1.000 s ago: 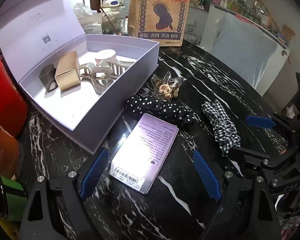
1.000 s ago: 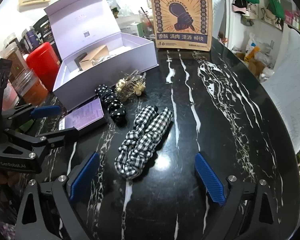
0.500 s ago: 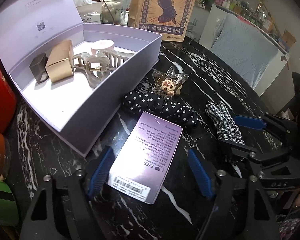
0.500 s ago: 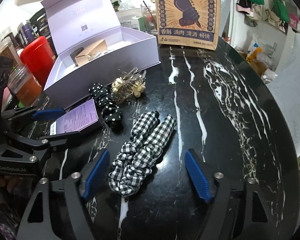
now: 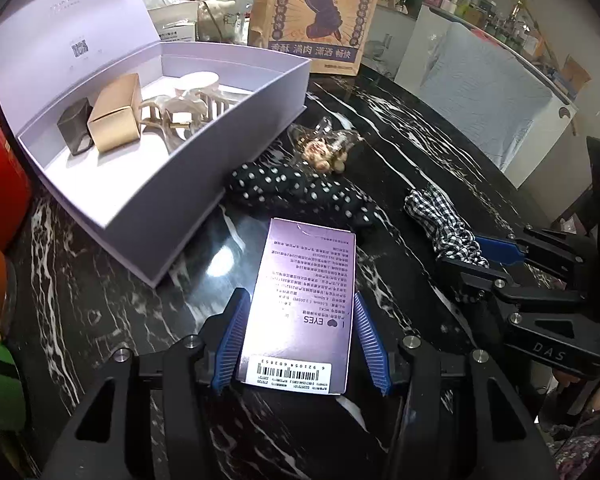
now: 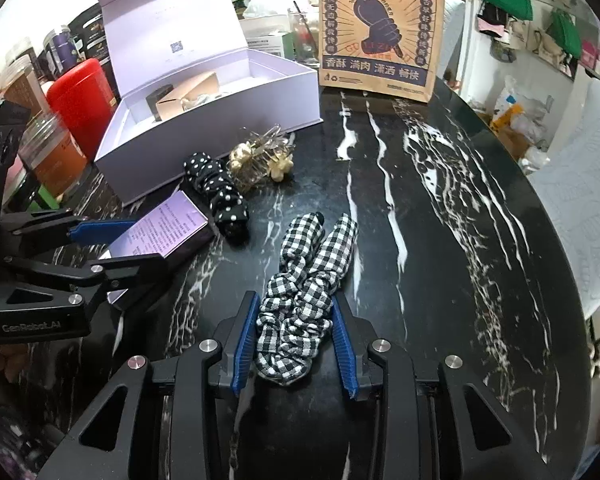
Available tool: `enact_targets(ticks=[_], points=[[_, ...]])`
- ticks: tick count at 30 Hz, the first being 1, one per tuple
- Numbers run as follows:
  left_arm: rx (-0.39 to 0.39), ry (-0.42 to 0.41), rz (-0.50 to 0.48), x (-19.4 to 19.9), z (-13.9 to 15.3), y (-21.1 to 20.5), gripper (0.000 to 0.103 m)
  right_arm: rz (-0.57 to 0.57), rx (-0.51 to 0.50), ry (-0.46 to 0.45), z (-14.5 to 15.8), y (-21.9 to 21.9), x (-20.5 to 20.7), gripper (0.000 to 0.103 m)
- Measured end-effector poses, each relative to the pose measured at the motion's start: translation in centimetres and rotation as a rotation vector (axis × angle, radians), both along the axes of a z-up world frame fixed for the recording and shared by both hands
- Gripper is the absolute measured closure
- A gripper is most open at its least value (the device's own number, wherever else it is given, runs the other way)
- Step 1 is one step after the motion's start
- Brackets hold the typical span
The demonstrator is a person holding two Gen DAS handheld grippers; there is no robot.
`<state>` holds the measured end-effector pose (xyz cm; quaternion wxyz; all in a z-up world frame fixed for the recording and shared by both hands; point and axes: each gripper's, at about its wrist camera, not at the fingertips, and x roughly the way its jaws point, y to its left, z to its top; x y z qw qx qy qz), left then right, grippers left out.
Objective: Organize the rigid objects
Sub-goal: 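Grasp the lilac card with the left tool while the right tool grasps the gingham scrunchie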
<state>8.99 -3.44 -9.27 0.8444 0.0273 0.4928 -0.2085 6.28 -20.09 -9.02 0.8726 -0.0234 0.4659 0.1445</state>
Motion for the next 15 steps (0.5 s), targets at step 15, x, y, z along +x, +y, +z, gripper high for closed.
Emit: enact_targets(ticks=[15], points=[[0.061,-0.009,-0.073,-5.0,0.5,-1.0,0.050,0.025,-0.027,0.015,0.2,-0.9,-4.8,0.069]])
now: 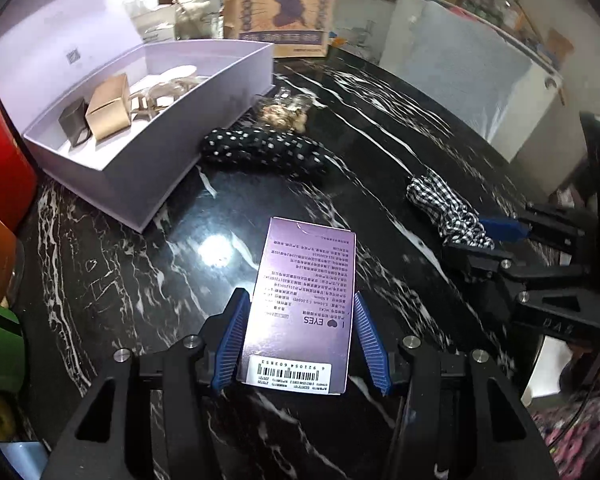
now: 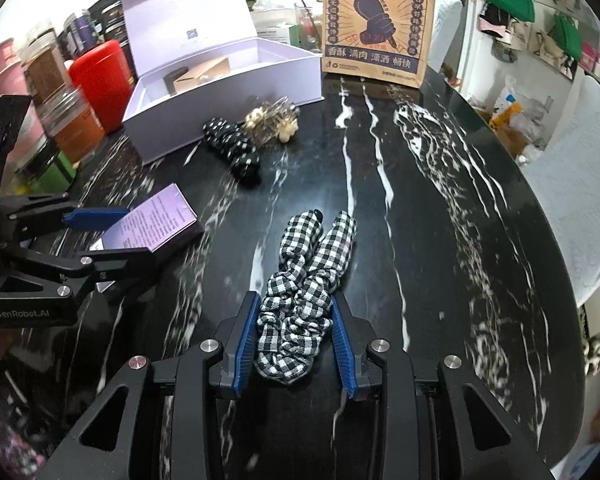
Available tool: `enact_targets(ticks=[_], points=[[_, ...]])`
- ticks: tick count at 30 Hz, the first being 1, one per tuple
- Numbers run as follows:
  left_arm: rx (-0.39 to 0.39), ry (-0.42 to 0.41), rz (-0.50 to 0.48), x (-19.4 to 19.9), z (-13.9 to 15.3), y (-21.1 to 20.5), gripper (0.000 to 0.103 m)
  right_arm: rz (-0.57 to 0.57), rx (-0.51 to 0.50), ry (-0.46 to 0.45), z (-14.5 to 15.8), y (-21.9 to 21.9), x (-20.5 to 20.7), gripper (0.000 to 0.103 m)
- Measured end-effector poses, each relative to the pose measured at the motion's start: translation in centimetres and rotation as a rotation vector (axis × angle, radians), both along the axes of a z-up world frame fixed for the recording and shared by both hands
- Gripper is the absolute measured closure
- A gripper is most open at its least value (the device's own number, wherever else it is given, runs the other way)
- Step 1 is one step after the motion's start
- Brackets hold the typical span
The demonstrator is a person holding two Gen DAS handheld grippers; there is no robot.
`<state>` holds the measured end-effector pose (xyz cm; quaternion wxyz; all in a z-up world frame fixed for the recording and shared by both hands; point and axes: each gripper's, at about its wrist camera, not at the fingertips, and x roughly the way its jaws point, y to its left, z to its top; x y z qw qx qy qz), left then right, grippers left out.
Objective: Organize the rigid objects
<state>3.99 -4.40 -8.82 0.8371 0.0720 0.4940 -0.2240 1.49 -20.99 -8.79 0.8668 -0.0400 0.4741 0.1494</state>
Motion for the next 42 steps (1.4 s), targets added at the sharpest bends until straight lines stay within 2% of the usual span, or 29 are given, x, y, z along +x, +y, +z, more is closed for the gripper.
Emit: enact_targets(ticks=[5,7,9,11,15,17,18,19,22,24,29,42], points=[[-0.038,0.026,0.011,0.1,-0.2,0.2,0.050,-0.005,-0.011,-0.006,0.0,0.0,-0.9,0.065],[-0.020,0.014,0.004,0.0,-0.2,0.0,0.049,-0.017,0.000,-0.006,-0.1,0.0,-0.8,0.055],[0.035,-0.012,-0.015,-0.2,-0.4,-0.7,0.049,-0.029,0.006,-0.007,-0.1,0.0,-0.5,0.050],[0.072,-0.040,-0.025,-0.5,-0.5,-1.3,0.046,-0.033,0.000,-0.012,-0.1,0.1,-0.2,0.050],[0.049,-0.051,-0.012,0.0,-0.8,-1.4,0.046,-0.052,-0.051,-0.035,-0.3,0.6,0.3,0.050],[0.044,-0.059,0.012,0.2,-0.9,-1.4,0.046,-0.052,-0.073,-0.042,-0.4,0.8,0.4,0.054],[0.043,-0.060,0.017,0.2,-0.9,-1.3,0.046,-0.045,-0.073,-0.047,-0.3,0.9,0.4,0.064],[0.045,-0.062,0.020,0.3,-0.9,-1.3,0.052,-0.043,-0.067,-0.046,-0.3,0.9,0.5,0.069],[0.043,-0.059,0.018,0.4,-1.0,-1.3,0.052,-0.041,-0.067,-0.047,-0.3,0.8,0.5,0.075],[0.041,-0.049,0.026,0.4,-1.0,-1.1,0.052,-0.040,-0.057,-0.043,-0.3,0.7,0.5,0.076],[-0.034,-0.004,0.063,0.6,-0.7,0.1,0.052,-0.031,-0.022,-0.027,0.0,0.6,0.4,0.076],[-0.048,-0.061,0.095,-0.3,1.4,1.5,0.052,0.003,0.005,-0.040,1.2,2.0,-0.1,0.076]])
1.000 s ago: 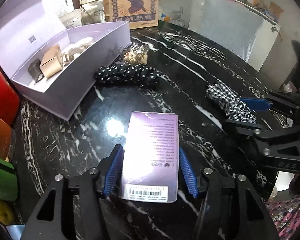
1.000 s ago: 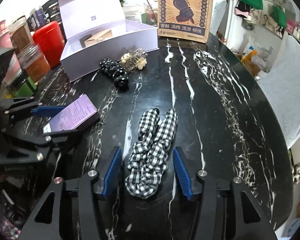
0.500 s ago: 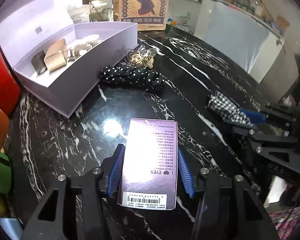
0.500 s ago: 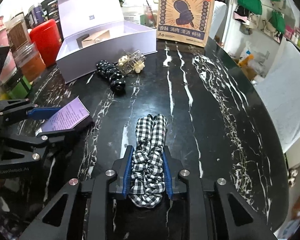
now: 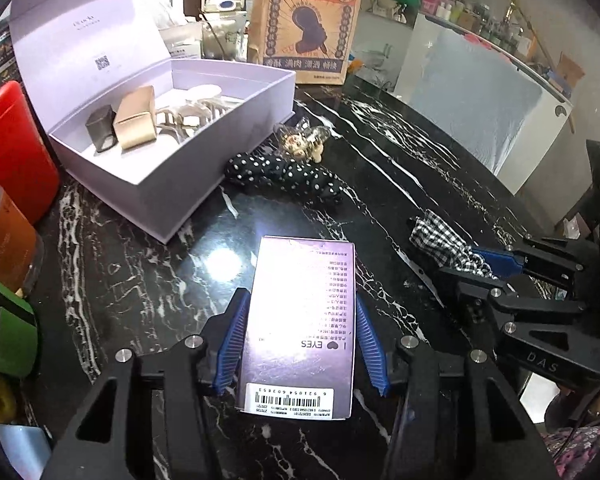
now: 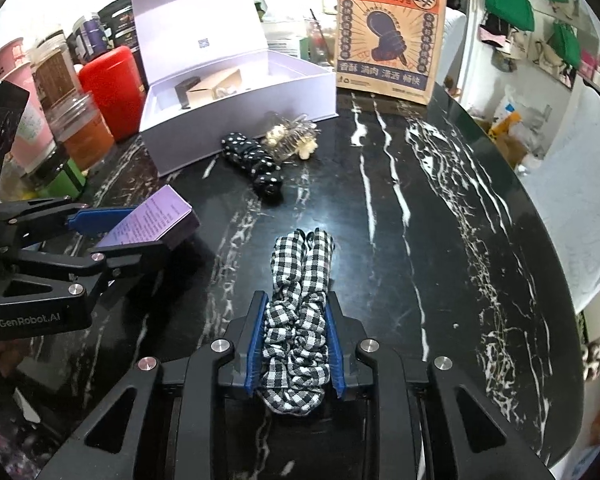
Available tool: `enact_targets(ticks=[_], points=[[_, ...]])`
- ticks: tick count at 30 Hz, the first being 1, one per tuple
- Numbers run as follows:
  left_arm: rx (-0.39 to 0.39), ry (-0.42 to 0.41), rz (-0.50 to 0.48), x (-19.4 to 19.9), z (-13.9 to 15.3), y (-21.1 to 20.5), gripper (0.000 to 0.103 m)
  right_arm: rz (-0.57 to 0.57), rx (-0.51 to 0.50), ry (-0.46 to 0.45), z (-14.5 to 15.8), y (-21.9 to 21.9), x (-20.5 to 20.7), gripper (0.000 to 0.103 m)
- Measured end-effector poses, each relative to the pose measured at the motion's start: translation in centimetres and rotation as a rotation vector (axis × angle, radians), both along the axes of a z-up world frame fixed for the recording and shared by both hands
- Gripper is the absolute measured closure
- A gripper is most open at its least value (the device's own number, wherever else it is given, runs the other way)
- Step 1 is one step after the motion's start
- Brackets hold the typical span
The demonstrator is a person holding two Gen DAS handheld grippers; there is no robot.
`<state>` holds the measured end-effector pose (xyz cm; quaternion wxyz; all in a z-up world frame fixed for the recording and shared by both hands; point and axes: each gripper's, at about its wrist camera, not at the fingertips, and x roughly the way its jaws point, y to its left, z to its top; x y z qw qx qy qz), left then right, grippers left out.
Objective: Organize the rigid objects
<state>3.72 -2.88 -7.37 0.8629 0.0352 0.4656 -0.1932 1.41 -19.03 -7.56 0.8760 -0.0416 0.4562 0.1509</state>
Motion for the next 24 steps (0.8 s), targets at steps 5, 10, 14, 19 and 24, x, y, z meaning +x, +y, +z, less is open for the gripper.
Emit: enact_targets(ticks=[5,10,14,19,24], points=[[0.002,-0.018,0.035,-0.4,0.9,0.7,0.052,0.032,0.001,-0.020,0.8,0.8,-0.6,0.076],[0.014,-0.041,0.088,-1.4,1.8,1.5,0.052,0.085,0.008,-0.043,1.7,1.9,-1.1,0.076],[0.019,-0.057,0.140,-2.3,2.4,2.4,0.052,0.140,0.011,-0.065,2.1,3.0,-1.8,0.076],[0.014,-0.066,0.180,-3.4,2.7,3.3,0.052,0.196,0.026,-0.080,2.6,4.2,-2.7,0.076],[0.002,-0.069,0.209,-4.1,2.8,4.0,0.052,0.242,0.036,-0.087,2.8,5.2,-3.3,0.076]])
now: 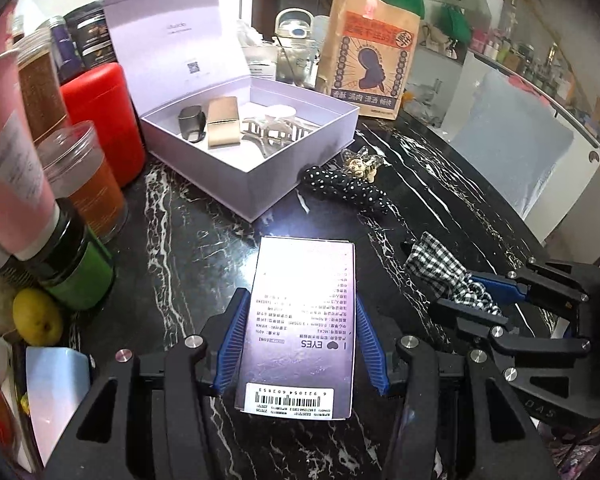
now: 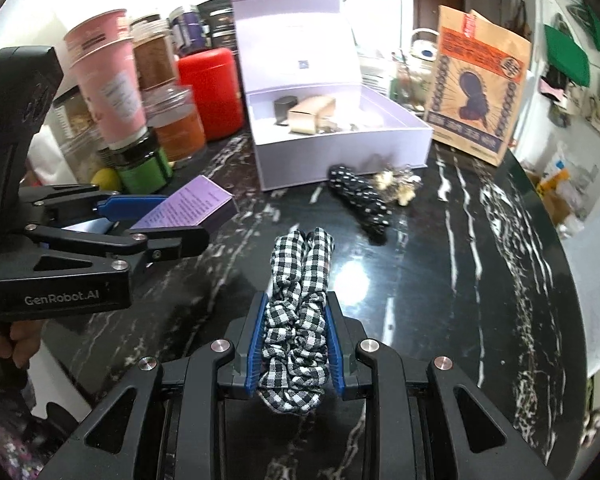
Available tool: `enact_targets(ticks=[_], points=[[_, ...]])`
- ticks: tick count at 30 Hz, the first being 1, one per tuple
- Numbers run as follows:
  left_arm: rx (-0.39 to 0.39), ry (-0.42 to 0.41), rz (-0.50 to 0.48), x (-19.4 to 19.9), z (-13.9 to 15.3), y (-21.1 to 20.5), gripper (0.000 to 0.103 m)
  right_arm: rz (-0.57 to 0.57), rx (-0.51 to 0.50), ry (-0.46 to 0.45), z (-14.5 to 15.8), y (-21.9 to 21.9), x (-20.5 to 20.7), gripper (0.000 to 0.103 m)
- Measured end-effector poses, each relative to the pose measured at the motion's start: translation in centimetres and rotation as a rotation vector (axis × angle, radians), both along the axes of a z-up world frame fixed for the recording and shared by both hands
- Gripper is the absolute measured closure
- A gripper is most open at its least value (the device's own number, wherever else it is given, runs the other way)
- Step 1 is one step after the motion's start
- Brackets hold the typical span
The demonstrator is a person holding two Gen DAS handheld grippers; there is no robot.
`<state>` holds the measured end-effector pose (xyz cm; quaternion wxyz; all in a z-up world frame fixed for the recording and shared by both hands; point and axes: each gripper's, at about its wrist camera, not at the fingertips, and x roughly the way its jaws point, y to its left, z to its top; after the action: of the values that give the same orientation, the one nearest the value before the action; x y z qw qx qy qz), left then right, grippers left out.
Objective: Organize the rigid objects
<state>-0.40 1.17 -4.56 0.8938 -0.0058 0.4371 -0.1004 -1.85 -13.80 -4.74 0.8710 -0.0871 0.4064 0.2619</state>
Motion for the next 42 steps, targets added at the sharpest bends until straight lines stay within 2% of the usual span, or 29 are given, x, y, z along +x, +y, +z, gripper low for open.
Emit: enact_targets(ticks=[14,42], points=[[0.007,-0.021,0.021,1.9,1.3,1.2,0.052,0.057,0.000,-0.024,0.9,1.5,1.7,0.076],[0.006,-0.195,0.002,11.7,8.6,1.2,0.052,0.088,0.030,-0.170,8.7,2.3,11.4,0.076]])
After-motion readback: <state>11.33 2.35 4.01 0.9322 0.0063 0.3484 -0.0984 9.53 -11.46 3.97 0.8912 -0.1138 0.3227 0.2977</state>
